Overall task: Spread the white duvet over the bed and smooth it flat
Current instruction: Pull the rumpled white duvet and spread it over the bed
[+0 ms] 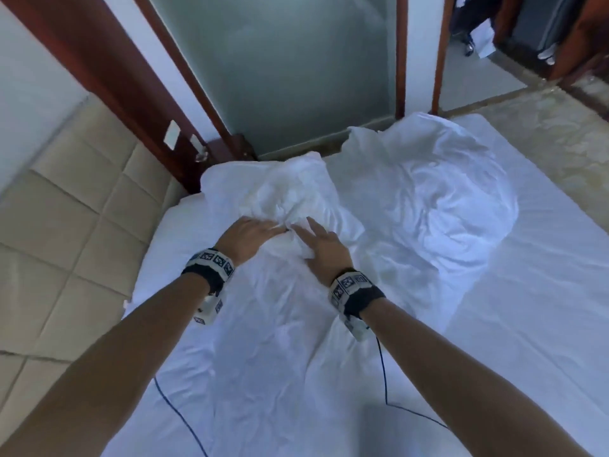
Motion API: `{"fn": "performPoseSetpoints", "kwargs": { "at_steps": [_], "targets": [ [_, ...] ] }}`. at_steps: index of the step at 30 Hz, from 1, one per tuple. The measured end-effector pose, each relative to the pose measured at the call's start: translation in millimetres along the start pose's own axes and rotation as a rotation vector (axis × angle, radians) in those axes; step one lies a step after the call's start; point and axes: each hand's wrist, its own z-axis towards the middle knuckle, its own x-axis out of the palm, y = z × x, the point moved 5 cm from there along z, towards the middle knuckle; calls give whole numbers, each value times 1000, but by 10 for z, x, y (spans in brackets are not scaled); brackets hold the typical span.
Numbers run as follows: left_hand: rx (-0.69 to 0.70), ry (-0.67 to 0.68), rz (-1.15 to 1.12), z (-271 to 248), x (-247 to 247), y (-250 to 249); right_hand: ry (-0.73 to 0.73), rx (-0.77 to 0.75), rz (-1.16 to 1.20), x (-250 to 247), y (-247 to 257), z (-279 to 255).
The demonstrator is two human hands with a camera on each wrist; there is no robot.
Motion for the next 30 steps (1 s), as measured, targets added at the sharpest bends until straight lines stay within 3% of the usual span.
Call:
{"fn": "performPoseSetpoints", "kwargs": {
  "at_steps": [4,7,10,13,16,20,26,30],
  "targets": [
    [-367,57,-85,-2233,305,525,308,-286,-97,945,1760,-261],
    [-651,243,-159,-3826,741,539,466,-504,-132,1722,2687,-818],
    [-935,433,-200,-5156,1182,370,520,-693,-195,2308,3221,-1442],
    [-1132,497,-306,-5912,1353,125,560,-723,-261,2696,3367,-1763],
    [-1128,486,-348,-5906,1273,-98,580,-662,-280,2881,3261,-1816],
    [-992,365,-380,-5257,1289,-270,562,-541,-287,2831,2740,-1718],
    [-809,233,-495,-3663,1619,-596,571,-277,-467,2345,1054,-1442],
    [-672,262,-566,-2667,1991,-995,563,-127,-572,1845,-3,-1368]
  ]
}}
